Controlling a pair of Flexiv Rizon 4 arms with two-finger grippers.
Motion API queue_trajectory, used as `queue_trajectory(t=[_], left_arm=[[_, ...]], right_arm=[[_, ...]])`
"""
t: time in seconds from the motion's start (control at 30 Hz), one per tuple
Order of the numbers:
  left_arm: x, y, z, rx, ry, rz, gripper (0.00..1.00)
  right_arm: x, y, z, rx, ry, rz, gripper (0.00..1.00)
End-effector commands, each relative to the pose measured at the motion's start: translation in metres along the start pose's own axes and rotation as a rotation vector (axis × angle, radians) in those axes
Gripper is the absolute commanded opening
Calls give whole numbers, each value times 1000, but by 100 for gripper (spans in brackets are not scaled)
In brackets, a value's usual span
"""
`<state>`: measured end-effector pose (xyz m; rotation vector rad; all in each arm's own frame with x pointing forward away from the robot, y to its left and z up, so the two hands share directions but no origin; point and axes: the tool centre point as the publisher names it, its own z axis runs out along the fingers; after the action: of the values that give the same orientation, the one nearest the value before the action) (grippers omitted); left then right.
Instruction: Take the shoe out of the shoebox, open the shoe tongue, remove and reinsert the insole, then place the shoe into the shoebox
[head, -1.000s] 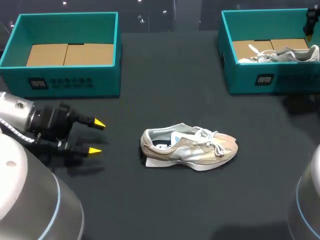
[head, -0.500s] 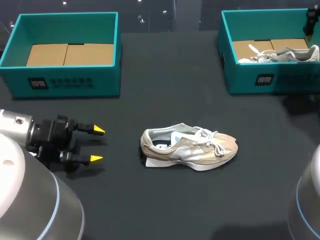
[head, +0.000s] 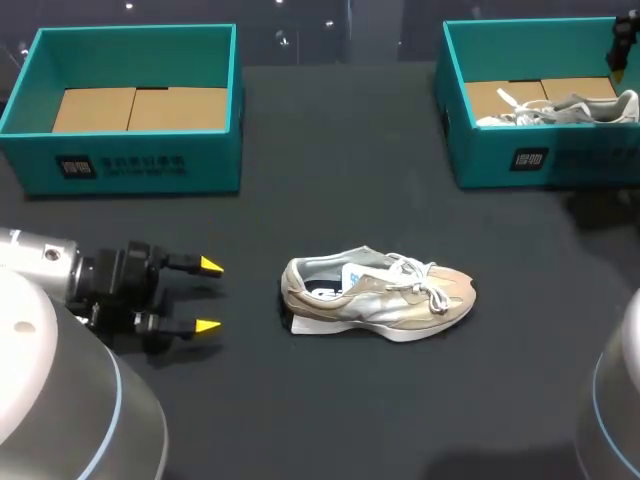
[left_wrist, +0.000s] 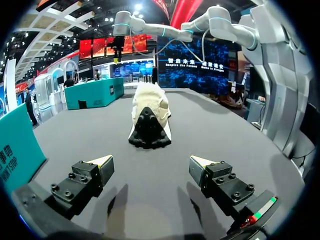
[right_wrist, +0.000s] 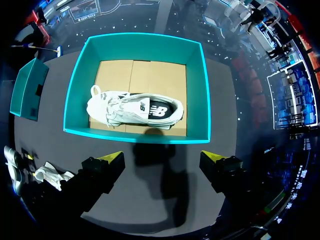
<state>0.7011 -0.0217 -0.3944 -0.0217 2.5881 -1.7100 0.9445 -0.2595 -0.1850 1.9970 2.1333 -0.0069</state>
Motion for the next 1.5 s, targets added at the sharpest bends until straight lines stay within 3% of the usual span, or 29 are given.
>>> queue_trajectory(t=[0.03, 0.53, 1.5], left_arm=[[1, -2, 13, -5, -5, 1, 100], [1, -12, 48, -2, -28, -26, 100], [-1, -29, 89, 20, -70, -45, 100]], right_arm=[[0, 0, 0, 0, 0, 0, 100], [0, 0, 0, 0, 0, 0, 100], [0, 0, 0, 0, 0, 0, 100]])
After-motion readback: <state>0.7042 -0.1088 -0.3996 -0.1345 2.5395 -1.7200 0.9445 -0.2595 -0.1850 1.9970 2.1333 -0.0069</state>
